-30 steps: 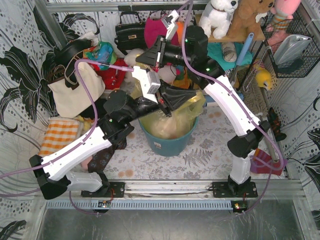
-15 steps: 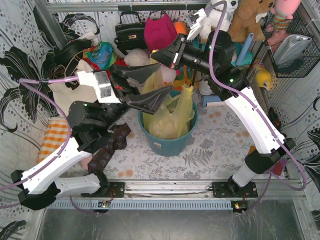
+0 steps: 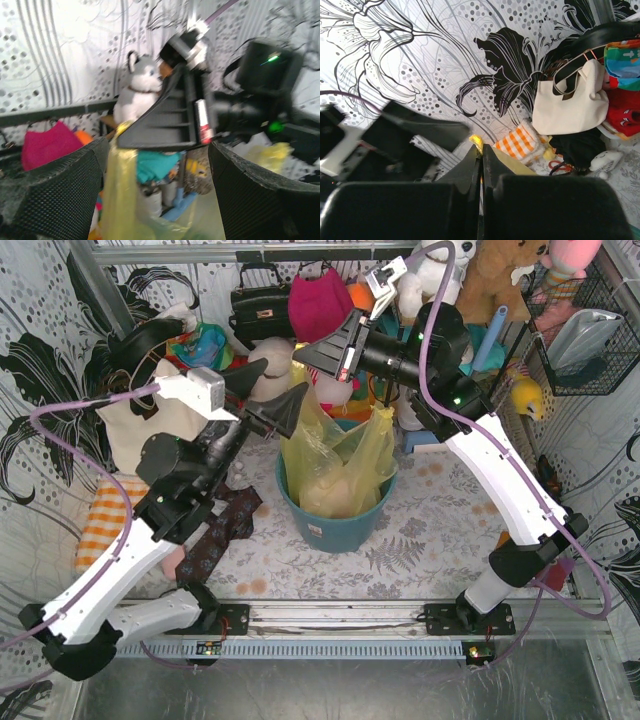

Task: Tie the trash bag

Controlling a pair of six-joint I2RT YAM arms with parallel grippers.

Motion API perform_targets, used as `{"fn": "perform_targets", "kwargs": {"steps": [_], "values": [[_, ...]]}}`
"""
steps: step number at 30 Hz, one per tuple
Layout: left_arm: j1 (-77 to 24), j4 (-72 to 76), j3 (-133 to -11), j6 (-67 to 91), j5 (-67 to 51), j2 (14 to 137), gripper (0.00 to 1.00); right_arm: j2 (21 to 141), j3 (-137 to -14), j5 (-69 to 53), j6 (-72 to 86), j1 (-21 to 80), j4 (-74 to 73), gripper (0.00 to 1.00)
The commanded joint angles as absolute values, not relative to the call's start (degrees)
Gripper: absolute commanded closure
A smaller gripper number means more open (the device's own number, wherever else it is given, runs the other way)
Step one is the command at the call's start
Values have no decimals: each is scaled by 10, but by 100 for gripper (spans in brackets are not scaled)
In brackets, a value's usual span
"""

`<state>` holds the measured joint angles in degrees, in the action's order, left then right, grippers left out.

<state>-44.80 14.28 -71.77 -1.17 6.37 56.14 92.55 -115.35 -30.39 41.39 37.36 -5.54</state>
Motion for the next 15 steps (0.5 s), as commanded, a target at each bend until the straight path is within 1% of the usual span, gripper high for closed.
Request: {"fn": "perform_targets", "kwargs": {"steps": [1, 4, 7, 12, 14, 15], "values": [[-361, 168, -686, 49, -9, 575, 9, 913, -1149, -324, 430, 379, -19, 100], [-299, 227, -666, 103, -124, 590, 9, 909, -1148, -327, 431, 381, -19, 100], [-259, 300, -658, 152, -235, 614, 9, 910, -1149, -334, 435, 381, -20, 100], [-228, 430, -657, 253, -347, 673, 11, 908, -1148, -338, 434, 387, -27, 100], [-220, 487, -657, 301, -384, 694, 13, 907, -1146, -336, 432, 388, -30, 100], [-217, 509, -658, 320, -397, 703, 18, 907, -1147, -336, 431, 389, -32, 100]]}}
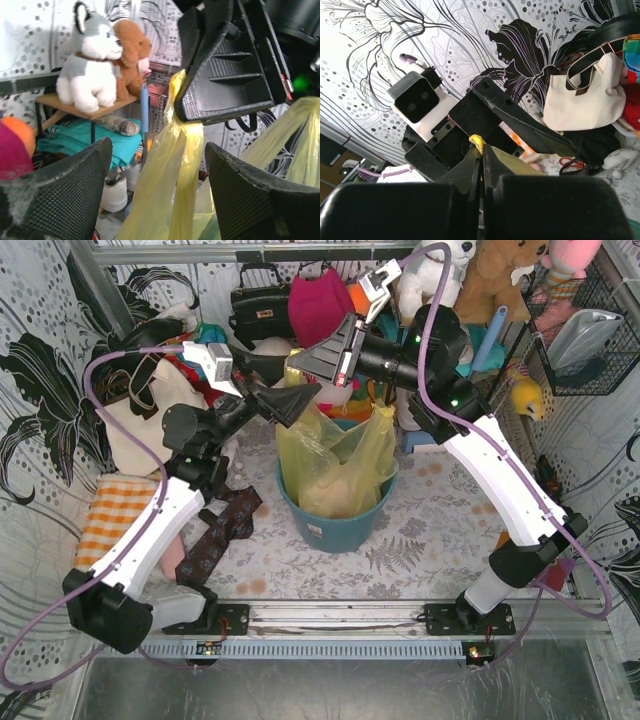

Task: Tie the trash bag

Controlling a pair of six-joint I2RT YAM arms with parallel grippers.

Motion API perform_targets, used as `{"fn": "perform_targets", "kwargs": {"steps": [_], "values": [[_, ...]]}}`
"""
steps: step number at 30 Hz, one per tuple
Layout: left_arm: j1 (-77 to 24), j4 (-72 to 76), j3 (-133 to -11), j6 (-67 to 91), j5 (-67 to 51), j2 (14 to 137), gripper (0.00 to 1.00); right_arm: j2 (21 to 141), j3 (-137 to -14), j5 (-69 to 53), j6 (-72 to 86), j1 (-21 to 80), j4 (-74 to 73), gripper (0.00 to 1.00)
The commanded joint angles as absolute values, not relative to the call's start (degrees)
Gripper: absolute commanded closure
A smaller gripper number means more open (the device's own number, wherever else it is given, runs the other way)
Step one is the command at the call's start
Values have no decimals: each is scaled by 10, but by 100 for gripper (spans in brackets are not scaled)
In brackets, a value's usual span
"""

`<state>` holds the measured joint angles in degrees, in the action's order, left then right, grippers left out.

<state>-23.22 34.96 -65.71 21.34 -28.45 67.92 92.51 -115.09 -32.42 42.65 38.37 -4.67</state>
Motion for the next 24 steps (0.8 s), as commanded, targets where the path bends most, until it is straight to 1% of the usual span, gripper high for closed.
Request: {"fn": "perform_targets", "kwargs": {"steps": [1, 7, 8, 9, 10, 11, 12, 14, 16, 19, 24], "values": [[-214, 524, -661, 335, -405, 711, 27, 906, -1147, -335, 430, 390, -35, 100], [-205, 552, -664, 373, -419, 720, 88, 891, -1144, -307, 406, 391, -65, 100], [-206, 550, -662, 373, -418, 718, 97, 887, -1147, -297, 398, 391, -74, 97], [-206, 544, -661, 370, -415, 715, 100, 883, -1155, -286, 387, 391, -90, 83], [-206, 539, -661, 367, -412, 713, 100, 877, -1165, -275, 374, 390, -109, 68], [-206, 534, -660, 364, -411, 711, 100, 873, -1175, -262, 360, 390, -130, 57], [-205, 530, -659, 362, -410, 708, 100, 867, -1187, -248, 345, 391, -154, 49], [-205, 520, -657, 355, -405, 703, 100, 849, -1195, -221, 317, 391, -187, 37], [-204, 512, -655, 348, -400, 698, 100, 824, -1190, -195, 295, 390, -207, 31], [-204, 499, -652, 340, -395, 694, 100, 778, -1158, -172, 265, 391, -223, 24], [-204, 476, -653, 327, -383, 687, 100, 717, -1128, -144, 211, 390, -287, 22]]}}
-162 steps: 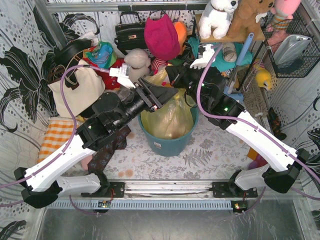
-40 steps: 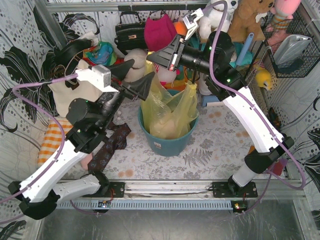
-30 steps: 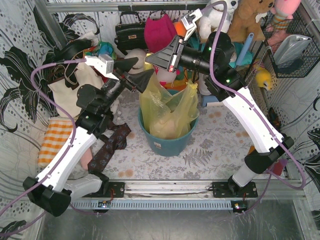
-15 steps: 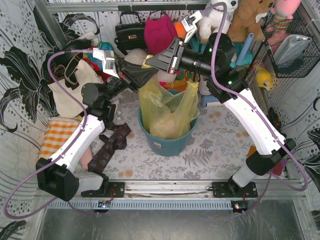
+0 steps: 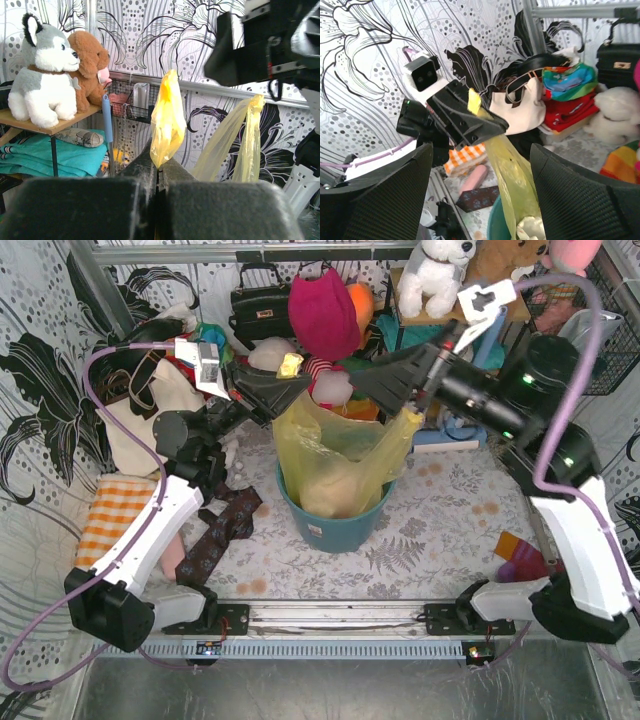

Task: Tie the trash bag

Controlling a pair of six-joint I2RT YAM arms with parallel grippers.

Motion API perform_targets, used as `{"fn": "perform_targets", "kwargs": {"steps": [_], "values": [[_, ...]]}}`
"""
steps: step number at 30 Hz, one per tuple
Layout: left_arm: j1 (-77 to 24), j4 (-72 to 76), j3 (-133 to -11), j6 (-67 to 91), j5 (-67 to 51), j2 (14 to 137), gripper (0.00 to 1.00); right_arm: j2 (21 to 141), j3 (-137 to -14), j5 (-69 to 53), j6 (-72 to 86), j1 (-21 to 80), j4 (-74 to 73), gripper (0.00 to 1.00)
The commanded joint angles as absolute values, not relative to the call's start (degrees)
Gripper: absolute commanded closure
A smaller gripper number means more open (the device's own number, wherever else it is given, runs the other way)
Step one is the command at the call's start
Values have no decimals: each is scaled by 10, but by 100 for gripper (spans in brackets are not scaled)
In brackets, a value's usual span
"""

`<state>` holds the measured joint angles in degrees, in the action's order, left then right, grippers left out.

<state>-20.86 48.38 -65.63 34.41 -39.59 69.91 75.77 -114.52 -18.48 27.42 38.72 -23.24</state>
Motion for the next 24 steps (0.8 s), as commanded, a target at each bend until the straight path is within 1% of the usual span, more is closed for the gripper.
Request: {"fn": "perform_targets", "kwargs": {"steps": [1, 5, 8, 12, 13, 16, 17, 18, 19, 20, 21, 22, 24], "values": [[-204, 475, -653, 326, -383, 685, 100, 707, -1119, -135, 201, 390, -303, 21], [-204, 469, -658, 326, -382, 685, 100, 672, -1101, -91, 175, 391, -338, 19], [-204, 466, -659, 327, -381, 684, 100, 652, -1096, -89, 164, 390, -359, 19], [-204, 461, -661, 327, -381, 682, 100, 640, -1078, -92, 156, 391, -391, 25], [-203, 459, -662, 326, -381, 681, 100, 631, -1064, -90, 159, 390, -387, 28], [-204, 450, -664, 322, -378, 680, 100, 616, -1029, -86, 171, 391, -368, 41], [-204, 450, -664, 322, -377, 679, 100, 613, -1022, -82, 174, 391, -361, 47], [-204, 449, -665, 322, -376, 679, 100, 610, -1016, -79, 180, 390, -355, 55], [-204, 447, -667, 322, -377, 678, 100, 608, -1011, -76, 182, 391, -350, 65], [-204, 445, -667, 322, -377, 678, 100, 607, -1009, -76, 183, 391, -346, 77], [-204, 444, -668, 322, -375, 677, 100, 606, -1007, -71, 186, 391, -340, 98], [-204, 439, -669, 322, -372, 675, 100, 605, -1004, -65, 190, 390, -331, 100], [-204, 424, -676, 326, -365, 670, 100, 607, -998, -52, 200, 390, -307, 100]]}}
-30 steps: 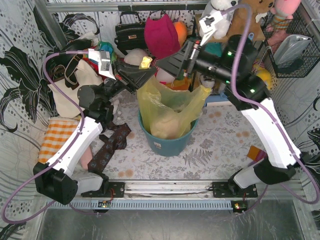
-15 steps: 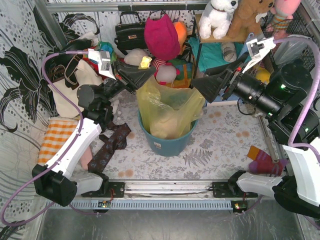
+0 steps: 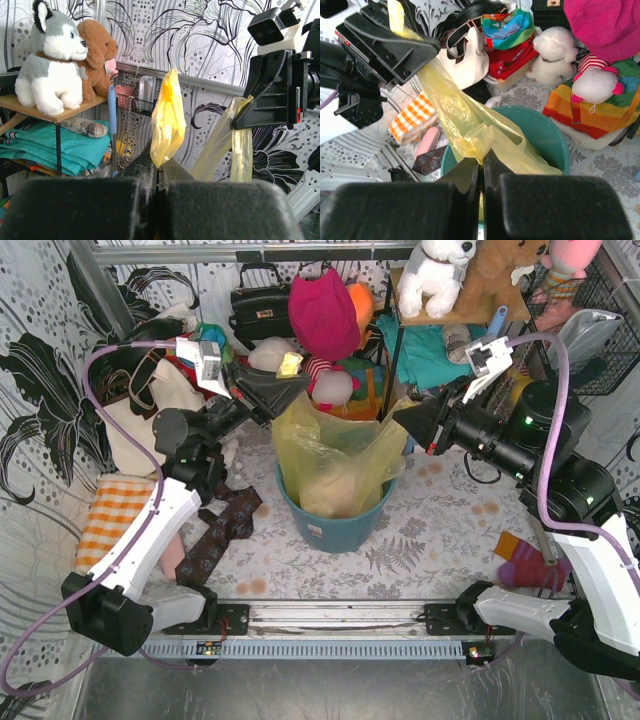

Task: Tie the trash bag

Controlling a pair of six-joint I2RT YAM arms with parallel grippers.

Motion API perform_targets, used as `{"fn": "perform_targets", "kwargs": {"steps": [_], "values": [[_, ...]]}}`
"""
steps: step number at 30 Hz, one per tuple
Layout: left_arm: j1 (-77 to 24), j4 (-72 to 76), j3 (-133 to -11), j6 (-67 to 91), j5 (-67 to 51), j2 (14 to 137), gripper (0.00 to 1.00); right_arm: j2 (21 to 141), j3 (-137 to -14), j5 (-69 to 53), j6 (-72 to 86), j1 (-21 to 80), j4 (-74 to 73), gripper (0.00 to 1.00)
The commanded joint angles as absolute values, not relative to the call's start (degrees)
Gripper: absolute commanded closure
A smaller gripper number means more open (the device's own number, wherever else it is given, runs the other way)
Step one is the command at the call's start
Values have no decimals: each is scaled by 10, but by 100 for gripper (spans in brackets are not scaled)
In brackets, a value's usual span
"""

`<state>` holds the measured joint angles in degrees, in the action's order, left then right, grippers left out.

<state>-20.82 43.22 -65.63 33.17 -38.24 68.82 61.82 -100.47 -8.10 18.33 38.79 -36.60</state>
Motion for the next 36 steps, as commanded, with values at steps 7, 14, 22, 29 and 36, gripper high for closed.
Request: {"fn": "perform_targets", "kwargs": {"steps": [7, 14, 22, 29, 36], "values": [[-204, 341, -718, 329, -340, 637, 100, 659, -1040, 12, 193, 391, -220, 100], [-204, 267, -744, 329, -313, 598, 100, 779, -1187, 16, 147, 390, -227, 100], [-204, 255, -717, 369, -299, 559, 100, 883, -1344, 22, 119, 389, -288, 100], [-204, 275, -638, 374, -286, 544, 100, 724, -1009, 48, 163, 389, -173, 100], [-205, 311, -605, 384, -283, 554, 99, 647, -896, 52, 176, 389, -129, 100]]}}
